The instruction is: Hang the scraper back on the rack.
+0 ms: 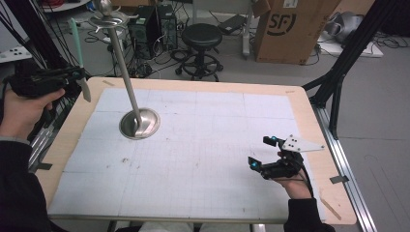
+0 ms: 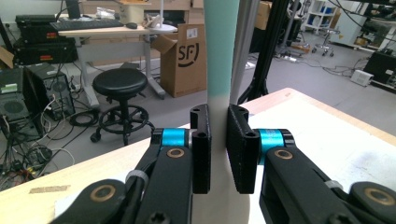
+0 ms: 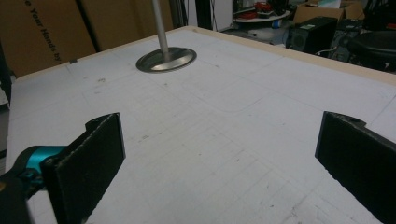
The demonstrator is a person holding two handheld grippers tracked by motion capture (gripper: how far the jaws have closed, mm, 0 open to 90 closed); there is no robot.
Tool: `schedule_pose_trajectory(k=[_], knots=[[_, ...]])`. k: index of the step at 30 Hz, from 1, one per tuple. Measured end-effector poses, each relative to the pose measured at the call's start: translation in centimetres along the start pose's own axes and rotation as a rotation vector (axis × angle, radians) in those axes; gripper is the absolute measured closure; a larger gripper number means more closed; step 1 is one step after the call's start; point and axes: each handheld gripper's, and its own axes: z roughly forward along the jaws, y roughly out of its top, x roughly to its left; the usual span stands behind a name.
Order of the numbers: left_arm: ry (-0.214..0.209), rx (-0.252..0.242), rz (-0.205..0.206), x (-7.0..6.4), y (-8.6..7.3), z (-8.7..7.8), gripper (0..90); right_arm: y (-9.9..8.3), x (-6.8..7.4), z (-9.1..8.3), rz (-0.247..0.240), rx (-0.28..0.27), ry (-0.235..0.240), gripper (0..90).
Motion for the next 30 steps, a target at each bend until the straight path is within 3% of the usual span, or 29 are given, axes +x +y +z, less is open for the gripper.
schedule_pose_trajectory(k=[17,27,30], knots=[[-0.032,0.006,0.015,-0.3,-0.2,0.8,80.6,-0.2,0.0,0.1,0.008,0.013,-0.001,0.6],[-0.018,0.005,0.008,-0.7,-0.4,1.5,80.6,-0.2,-0.1,0.1,0.001,0.012,-0.002,0.6],[0.005,-0.009,0.019,-1.1,-0.6,1.8,79.7,-0.2,0.0,0.2,0.001,0.015,-0.001,0.6]])
